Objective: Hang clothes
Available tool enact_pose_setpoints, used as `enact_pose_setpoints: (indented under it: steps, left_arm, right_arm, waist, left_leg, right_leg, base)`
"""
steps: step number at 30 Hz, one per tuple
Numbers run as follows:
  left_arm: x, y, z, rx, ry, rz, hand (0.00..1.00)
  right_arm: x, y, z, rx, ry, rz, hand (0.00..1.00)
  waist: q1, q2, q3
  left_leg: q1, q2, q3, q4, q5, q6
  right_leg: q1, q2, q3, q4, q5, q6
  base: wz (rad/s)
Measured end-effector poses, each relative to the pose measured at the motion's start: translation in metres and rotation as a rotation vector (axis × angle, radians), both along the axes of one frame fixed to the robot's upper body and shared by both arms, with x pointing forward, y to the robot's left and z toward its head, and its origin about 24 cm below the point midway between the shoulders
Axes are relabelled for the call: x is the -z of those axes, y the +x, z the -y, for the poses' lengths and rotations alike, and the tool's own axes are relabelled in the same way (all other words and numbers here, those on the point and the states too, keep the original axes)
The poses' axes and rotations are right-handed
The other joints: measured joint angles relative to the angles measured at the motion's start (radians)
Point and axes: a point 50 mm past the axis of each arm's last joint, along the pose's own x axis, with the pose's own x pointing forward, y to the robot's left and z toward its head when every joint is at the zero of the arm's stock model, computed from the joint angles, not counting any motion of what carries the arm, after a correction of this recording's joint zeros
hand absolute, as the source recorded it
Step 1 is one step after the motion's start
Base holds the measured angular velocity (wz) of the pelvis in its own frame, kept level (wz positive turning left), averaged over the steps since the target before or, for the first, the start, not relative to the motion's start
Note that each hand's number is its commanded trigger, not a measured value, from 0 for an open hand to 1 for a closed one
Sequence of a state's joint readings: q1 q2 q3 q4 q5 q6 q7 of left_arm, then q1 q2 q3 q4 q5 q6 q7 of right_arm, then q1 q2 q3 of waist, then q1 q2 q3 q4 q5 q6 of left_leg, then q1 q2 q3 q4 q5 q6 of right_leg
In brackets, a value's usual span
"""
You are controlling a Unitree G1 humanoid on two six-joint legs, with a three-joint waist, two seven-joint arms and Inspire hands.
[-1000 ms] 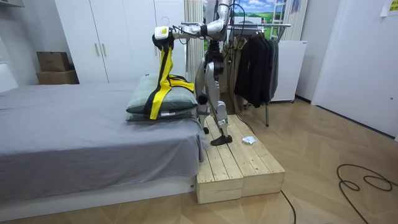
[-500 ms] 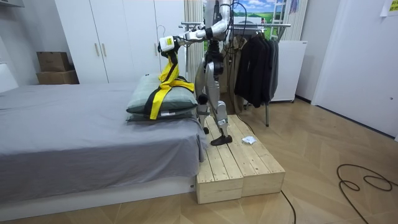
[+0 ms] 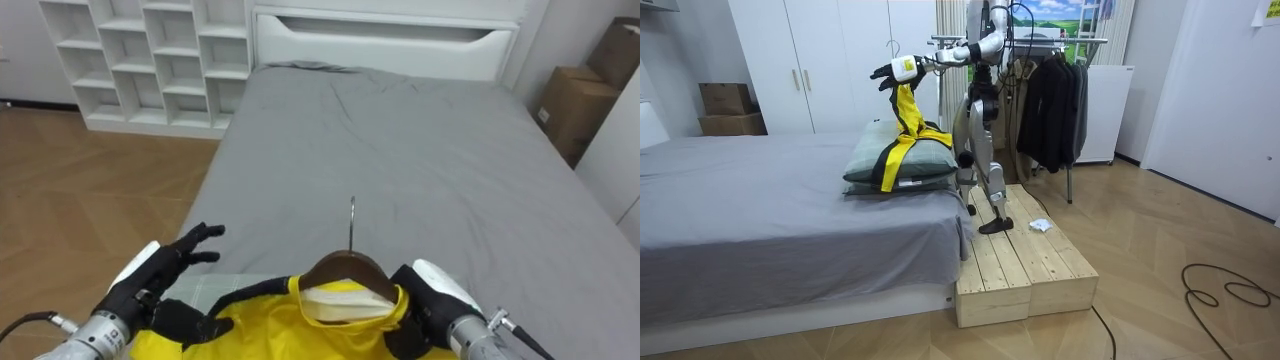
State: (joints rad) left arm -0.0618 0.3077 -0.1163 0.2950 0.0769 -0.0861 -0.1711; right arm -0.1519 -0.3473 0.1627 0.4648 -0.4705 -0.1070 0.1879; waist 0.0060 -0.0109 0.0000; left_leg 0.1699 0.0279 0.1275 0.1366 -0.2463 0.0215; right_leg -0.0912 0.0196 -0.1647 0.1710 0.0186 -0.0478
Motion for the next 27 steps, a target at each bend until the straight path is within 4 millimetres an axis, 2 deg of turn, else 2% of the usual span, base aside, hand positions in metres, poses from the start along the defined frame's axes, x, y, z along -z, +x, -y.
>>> enact_pose_setpoints:
  steps: [16, 19, 22, 27]
  left_arm:
    - [0.006, -0.005, -0.002, -0.008, 0.001, -0.025, 0.0]
    - [0.02, -0.015, -0.007, -0.03, 0.005, -0.088, 0.0]
    - [0.038, -0.034, -0.016, -0.079, 0.002, -0.174, 0.0]
    - [0.081, -0.065, -0.04, -0.203, 0.02, -0.389, 0.0]
  right_arm:
    - [-0.002, 0.001, 0.002, 0.036, -0.003, 0.046, 1.0]
    - [-0.002, 0.0, 0.003, 0.054, 0.004, 0.059, 1.0]
    - [0.0, -0.002, 0.005, 0.08, 0.025, 0.059, 1.0]
    - [0.002, -0.004, 0.016, 0.154, 0.056, 0.053, 1.0]
  waist:
    - [0.0, 0.002, -0.0012]
    - [0.002, 0.007, -0.0039]
    - [-0.002, 0.008, -0.0049]
    - [0.003, 0.011, -0.0038]
  left_leg:
    - [0.001, 0.0, 0.001, 0.001, 0.0, 0.0]
    - [0.007, 0.0, 0.005, 0.0, 0.0, 0.0]
    - [0.01, 0.001, 0.007, 0.0, 0.0, 0.0]
    - [0.012, 0.001, 0.008, -0.006, 0.0, 0.0]
  right_leg:
    - [0.001, 0.001, 0.0, 0.0, 0.001, -0.002]
    - [0.003, 0.002, -0.001, 0.001, 0.001, -0.002]
    - [0.003, 0.003, -0.003, 0.001, 0.0, -0.002]
    - [0.005, 0.004, -0.002, 0.002, 0.0, -0.002]
  base:
    - [0.0]
    - [-0.05]
    - [-0.01]
    - [0.0]
